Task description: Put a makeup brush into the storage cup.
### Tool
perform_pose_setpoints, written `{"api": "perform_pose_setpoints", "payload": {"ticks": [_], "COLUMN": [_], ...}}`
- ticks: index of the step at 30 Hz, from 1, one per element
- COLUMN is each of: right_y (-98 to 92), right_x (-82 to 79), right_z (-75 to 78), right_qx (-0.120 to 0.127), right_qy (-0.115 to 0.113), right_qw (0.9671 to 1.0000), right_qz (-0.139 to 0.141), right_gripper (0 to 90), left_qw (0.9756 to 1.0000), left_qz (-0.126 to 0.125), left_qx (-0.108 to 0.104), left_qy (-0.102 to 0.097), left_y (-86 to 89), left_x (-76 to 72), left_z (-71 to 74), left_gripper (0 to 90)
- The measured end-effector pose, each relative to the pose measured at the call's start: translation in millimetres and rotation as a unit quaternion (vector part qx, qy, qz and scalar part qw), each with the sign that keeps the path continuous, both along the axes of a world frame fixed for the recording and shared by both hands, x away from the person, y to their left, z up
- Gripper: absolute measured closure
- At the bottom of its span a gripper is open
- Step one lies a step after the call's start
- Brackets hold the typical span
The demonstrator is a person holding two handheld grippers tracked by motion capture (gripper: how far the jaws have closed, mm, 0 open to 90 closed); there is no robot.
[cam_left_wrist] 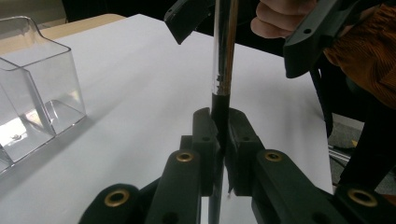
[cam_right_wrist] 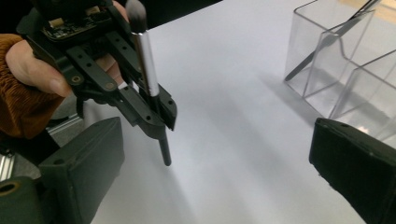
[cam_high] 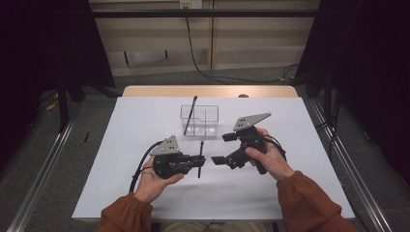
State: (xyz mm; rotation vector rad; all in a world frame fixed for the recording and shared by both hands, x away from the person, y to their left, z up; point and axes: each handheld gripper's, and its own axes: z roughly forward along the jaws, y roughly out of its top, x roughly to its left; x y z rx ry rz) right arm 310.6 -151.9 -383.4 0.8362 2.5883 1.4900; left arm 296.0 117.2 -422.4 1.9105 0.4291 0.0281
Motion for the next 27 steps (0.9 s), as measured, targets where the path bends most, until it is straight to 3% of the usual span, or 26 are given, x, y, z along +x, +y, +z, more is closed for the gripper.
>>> {"api": "perform_pose_setpoints", "payload": {"ticks": [6, 15, 27], "right_y": [-6.7, -24.3, -49.8], "right_x": [-1.3, -4.6, -20.2], "right_z": [-2.2, -10.5, -21.1], "right_qx": [0.003, -0.013, -0.001], "right_qy": [-0.014, -0.025, -0.053], "right_qw": [0.9999, 0.9989, 0.9948], "right_qz": [-0.009, -0.038, -0.087], "right_gripper": [1.9, 2.4, 1.7], "left_qw": [0.9999, 0.9997, 0.9993], "left_qz": [0.009, 0.02, 0.036], "left_qx": [-0.004, -0.007, -0.011], "left_qy": [-0.005, -0.007, -0.009], "left_y": [7.3, 17.0, 30.0], "left_x": [0.3, 0.8, 2.8], "left_z": [3.0, 6.8, 11.7], "left_gripper": [84.0, 83.9, 84.0]}}
